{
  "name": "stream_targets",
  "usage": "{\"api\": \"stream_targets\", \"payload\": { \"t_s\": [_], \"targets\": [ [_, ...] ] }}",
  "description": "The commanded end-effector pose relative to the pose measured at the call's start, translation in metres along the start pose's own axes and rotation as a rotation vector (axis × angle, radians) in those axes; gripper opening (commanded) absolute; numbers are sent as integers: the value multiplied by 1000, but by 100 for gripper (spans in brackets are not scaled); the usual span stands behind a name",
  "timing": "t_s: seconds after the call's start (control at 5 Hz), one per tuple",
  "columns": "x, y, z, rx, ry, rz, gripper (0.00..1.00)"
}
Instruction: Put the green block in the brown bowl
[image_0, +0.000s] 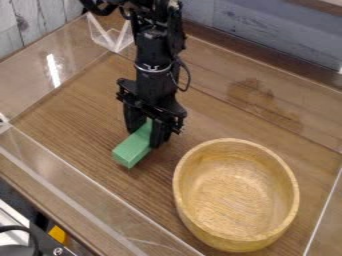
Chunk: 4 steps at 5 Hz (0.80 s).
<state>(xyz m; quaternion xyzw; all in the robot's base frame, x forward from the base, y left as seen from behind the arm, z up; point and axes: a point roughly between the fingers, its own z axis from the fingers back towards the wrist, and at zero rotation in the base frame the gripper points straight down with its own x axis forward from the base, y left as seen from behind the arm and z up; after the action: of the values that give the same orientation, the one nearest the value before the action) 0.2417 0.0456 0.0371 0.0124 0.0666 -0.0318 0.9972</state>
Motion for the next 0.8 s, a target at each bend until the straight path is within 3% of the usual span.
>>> {"api": "stream_targets", "payload": {
  "t_s": [0.0, 0.2, 0.6],
  "targets": [
    [5, -13, 21, 9, -38, -39, 0],
    [4, -27, 32, 5, -40, -73, 0],
    [0, -72, 35, -31, -71, -13, 0]
  ]
}}
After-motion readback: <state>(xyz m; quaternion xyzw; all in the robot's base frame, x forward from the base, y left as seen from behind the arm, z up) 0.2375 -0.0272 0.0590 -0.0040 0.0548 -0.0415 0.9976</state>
